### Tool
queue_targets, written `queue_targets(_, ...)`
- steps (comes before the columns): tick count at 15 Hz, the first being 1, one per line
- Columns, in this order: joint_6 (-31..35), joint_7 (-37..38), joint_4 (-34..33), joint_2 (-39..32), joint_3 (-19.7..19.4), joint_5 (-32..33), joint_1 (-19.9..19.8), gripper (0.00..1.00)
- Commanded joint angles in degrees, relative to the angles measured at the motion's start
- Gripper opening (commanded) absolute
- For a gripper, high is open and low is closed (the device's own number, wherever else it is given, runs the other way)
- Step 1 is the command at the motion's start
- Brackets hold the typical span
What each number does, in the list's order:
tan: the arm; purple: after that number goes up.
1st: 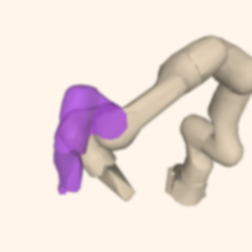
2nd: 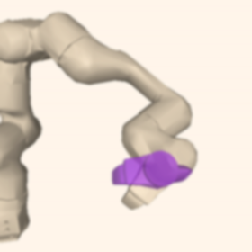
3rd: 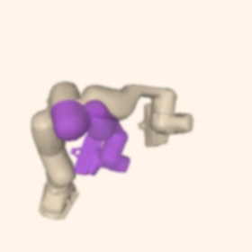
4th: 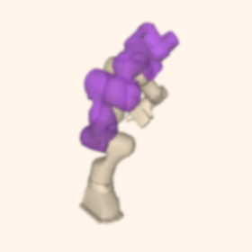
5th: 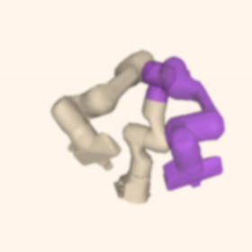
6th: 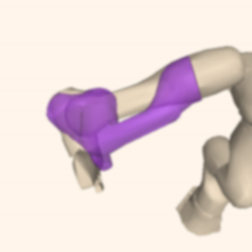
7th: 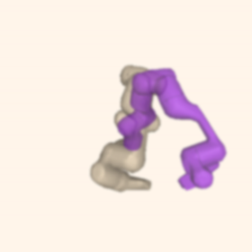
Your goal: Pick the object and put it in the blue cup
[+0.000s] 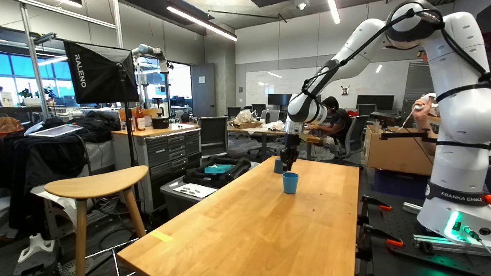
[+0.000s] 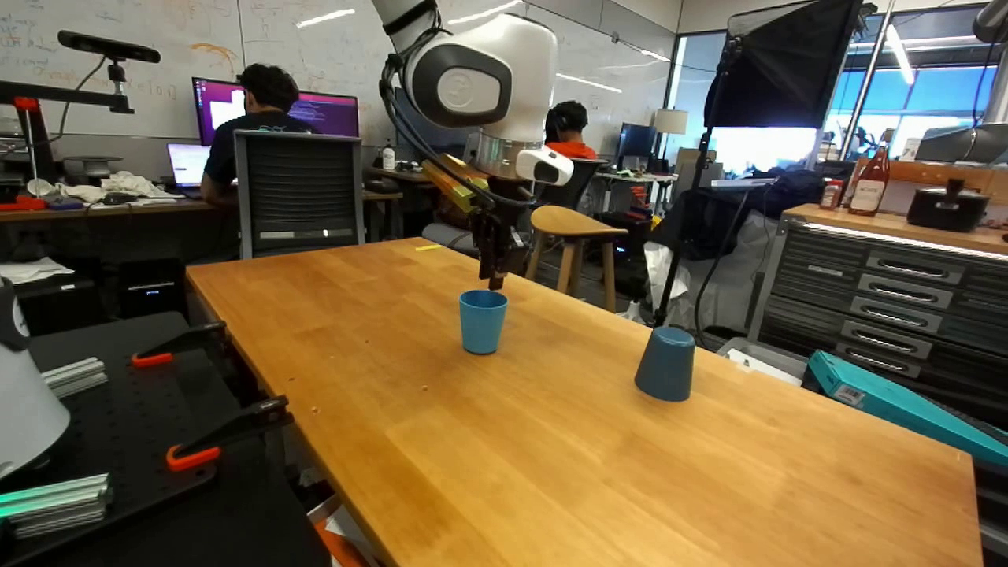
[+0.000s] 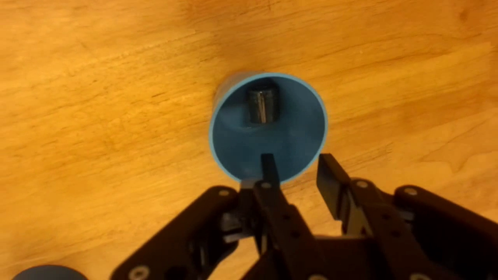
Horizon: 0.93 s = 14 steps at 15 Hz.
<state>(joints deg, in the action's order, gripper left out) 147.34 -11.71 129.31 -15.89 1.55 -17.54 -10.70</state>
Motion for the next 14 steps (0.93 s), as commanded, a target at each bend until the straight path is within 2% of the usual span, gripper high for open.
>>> queue_targets(1,-4.3,-0.5,2.9,8.0,-1.6,3.1,0.8,0.29)
queue_targets(2,-6.1,0.2,3.0,9.9,-2.4,5.7,1.2,0.56)
queue_targets(3,-8.1,0.8,3.1,11.7,-3.2,8.1,1.4,0.55)
queue_targets(4,-10.2,1.5,3.1,13.6,-4.1,11.6,1.5,0.58)
queue_targets(9,-25.0,3.5,1.6,21.6,-7.0,28.8,0.9,0.96)
queue_targets(10,-28.8,3.2,1.1,23.1,-7.4,31.6,0.6,0.99)
queue_targets(12,-35.3,2.5,0.1,25.1,-7.9,36.4,0.4,1.00)
queue_targets(13,-30.3,2.3,0.6,22.4,-8.2,32.6,1.1,1.00)
queue_targets(14,-32.5,2.3,0.5,23.6,-8.5,34.2,1.0,1.00)
